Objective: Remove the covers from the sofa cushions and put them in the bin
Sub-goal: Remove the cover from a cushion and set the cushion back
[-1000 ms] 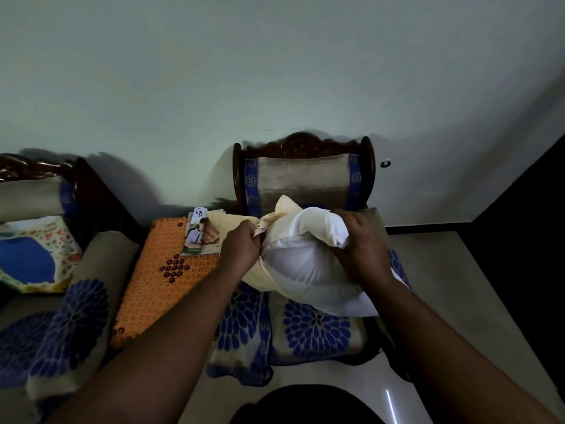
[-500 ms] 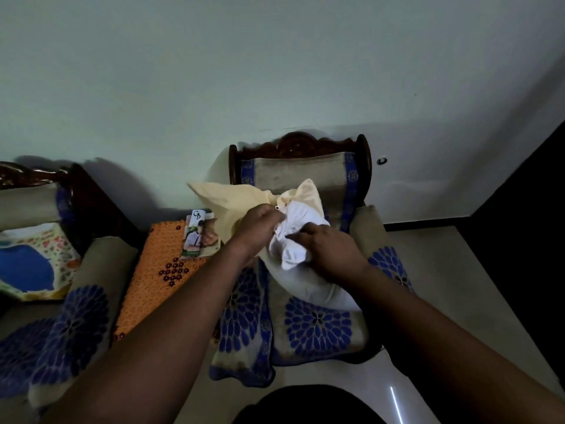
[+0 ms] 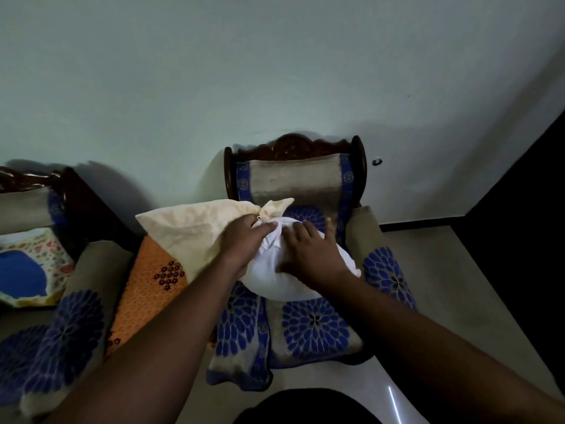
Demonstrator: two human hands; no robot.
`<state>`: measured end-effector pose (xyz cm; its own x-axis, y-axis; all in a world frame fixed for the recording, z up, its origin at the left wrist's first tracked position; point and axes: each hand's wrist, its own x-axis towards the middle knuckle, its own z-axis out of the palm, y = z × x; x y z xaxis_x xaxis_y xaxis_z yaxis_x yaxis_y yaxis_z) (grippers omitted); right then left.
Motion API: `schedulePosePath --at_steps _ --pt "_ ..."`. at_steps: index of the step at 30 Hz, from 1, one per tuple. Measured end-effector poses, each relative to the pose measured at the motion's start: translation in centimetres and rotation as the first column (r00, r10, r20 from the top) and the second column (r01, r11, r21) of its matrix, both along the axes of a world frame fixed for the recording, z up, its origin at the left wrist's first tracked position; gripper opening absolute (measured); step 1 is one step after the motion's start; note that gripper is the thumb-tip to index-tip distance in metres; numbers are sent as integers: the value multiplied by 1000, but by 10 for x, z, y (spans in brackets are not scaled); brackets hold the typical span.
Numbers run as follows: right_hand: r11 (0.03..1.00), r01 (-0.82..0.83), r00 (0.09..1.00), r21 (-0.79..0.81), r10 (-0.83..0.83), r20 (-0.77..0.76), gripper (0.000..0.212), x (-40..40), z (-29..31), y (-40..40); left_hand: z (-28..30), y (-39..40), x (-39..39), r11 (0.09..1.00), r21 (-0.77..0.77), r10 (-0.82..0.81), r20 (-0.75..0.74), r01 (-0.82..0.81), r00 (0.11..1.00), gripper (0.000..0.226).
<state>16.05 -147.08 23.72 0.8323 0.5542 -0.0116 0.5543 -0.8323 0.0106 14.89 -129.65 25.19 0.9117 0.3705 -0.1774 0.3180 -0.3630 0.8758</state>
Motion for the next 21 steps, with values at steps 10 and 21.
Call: schedulePosePath --at_steps 10,21 --pt "968 28 986 249 15 -166 37 6 16 16 12 -31 -21 721 662 -394 146 206 908 33" --pt "522 307 949 796 -105 -297 31 23 9 -16 -16 25 3 609 793 -330 231 19 915 29"
